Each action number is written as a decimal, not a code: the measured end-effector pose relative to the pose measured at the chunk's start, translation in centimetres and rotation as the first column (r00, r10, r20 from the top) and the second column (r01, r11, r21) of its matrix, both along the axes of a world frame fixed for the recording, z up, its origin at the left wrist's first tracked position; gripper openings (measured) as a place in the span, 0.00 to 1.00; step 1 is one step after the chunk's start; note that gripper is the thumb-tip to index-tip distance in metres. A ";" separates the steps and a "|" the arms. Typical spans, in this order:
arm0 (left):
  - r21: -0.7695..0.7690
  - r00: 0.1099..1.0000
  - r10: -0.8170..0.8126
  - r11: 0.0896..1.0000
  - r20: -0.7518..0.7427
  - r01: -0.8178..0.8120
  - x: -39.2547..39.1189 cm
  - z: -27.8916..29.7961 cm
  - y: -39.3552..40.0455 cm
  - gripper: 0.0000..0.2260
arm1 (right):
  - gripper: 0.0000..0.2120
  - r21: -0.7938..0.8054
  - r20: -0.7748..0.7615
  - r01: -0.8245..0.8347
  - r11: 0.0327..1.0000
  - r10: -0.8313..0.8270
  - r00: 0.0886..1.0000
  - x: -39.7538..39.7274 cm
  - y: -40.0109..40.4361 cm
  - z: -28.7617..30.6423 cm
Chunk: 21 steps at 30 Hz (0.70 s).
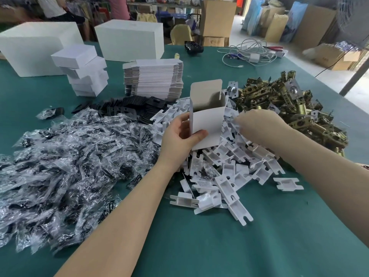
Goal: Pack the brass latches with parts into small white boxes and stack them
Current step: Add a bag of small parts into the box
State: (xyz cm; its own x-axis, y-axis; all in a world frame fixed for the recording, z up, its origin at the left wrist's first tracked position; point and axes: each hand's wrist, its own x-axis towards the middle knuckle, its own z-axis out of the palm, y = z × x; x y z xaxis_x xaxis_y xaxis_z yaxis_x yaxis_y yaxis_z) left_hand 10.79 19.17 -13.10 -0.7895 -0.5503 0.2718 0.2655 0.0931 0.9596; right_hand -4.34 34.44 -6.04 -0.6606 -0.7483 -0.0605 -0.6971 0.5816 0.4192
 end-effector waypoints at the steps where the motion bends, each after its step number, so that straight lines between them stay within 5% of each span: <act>1: -0.001 1.000 0.000 1.000 -0.003 0.000 0.0 0.0 0.0 0.21 | 0.20 0.006 -0.003 -0.020 1.000 0.020 1.000 0.1 0.1 -0.2; 4: 0.003 1.000 -0.004 1.000 -0.006 0.004 0.0 0.1 0.0 0.21 | 0.23 -0.047 0.024 -0.047 0.998 0.048 0.999 0.0 0.6 -0.6; 8: -0.001 1.000 -0.004 1.000 -0.006 0.004 0.0 0.1 0.0 0.21 | 0.12 -0.270 0.186 0.065 0.961 -0.014 0.982 0.2 1.0 -0.3; 13: -0.008 1.000 -0.005 1.000 -0.002 0.005 0.1 0.2 0.0 0.21 | 0.05 -0.400 0.142 0.080 0.913 -0.024 0.990 0.4 1.9 -0.6; 21: 0.016 1.000 -0.002 1.000 -0.019 0.002 0.2 0.2 0.1 0.21 | 0.16 -0.414 0.283 0.065 0.908 0.060 0.957 0.5 2.2 -0.8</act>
State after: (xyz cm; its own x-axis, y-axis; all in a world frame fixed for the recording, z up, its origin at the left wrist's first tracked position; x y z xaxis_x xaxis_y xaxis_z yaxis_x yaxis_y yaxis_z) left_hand 10.94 19.26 -12.91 -0.7851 -0.5534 0.2781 0.2841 0.0772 0.9557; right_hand -3.82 36.61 -6.79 -0.6643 -0.7441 0.0704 -0.7474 0.6601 -0.0751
